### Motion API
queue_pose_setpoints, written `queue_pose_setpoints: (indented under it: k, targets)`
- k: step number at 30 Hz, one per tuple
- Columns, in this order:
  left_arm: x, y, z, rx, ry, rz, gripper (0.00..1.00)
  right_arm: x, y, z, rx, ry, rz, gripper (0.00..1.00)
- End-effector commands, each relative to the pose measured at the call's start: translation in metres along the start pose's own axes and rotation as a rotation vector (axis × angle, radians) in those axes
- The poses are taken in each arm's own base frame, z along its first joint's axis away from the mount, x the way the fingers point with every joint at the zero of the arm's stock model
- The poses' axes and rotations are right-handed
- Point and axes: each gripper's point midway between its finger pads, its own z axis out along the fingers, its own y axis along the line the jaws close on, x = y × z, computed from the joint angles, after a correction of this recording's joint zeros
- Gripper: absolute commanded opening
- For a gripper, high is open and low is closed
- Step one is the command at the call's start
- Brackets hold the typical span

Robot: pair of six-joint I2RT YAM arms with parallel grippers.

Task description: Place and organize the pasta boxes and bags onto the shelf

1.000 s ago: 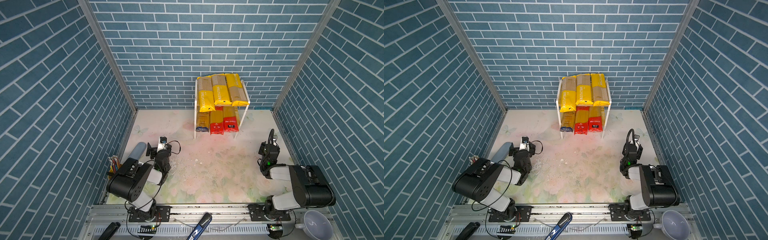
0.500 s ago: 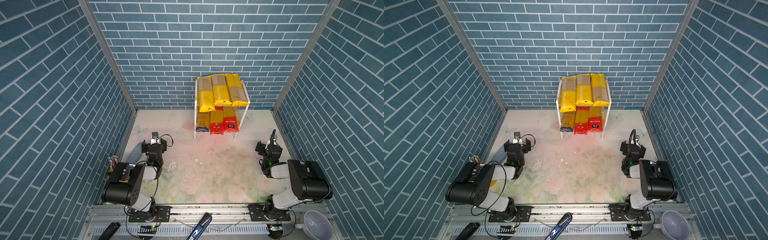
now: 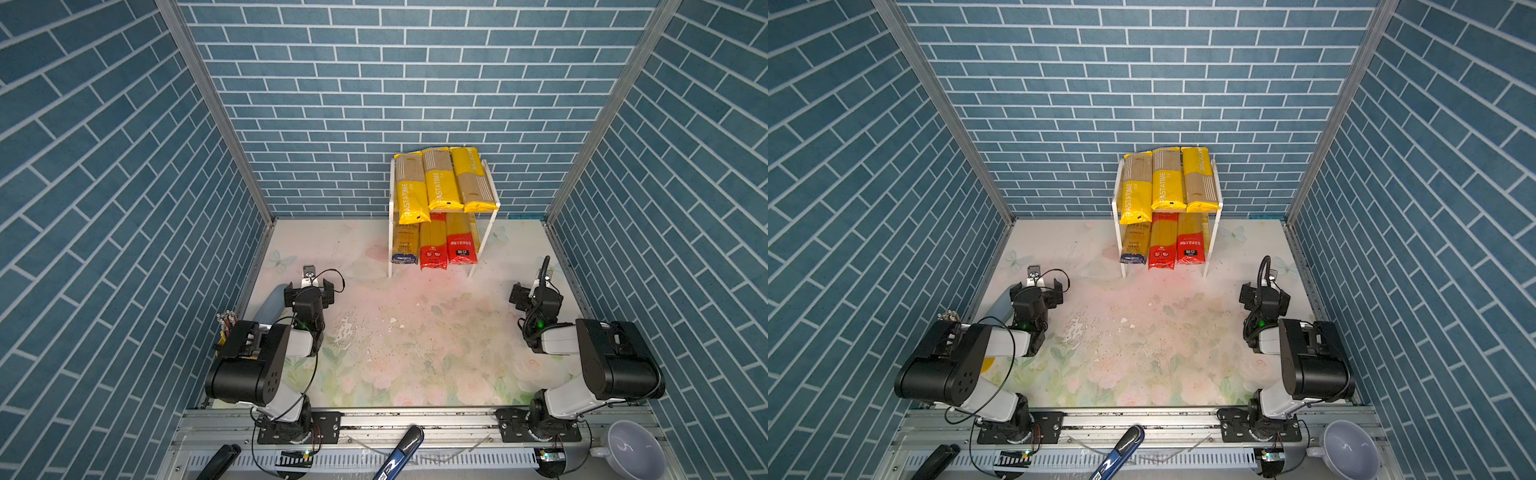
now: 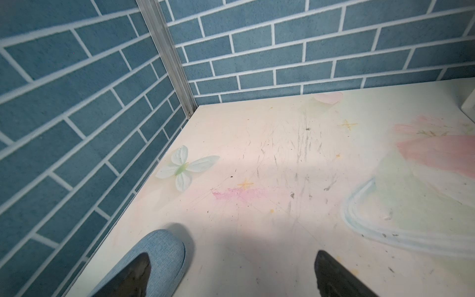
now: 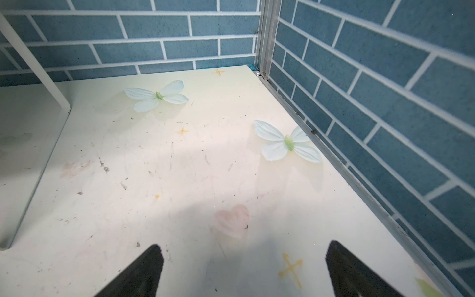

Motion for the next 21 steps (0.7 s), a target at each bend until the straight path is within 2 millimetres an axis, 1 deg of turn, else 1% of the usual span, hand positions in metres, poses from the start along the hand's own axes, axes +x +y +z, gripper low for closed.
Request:
queue_pose_setpoints:
  k: [1, 21]
  targets:
    - [-0.0027, 0.0003, 0.0029, 0.002, -0.003, -0.011, 1.00, -0.0140, 0.0016, 0.0046, -0.005, -0.030, 0.006, 0.99]
    - [-0.0026, -0.0007, 0.0029, 0.008, -0.002, -0.008, 1.00, -0.0138, 0.0018, 0.0046, -0.006, -0.030, 0.006, 0.99]
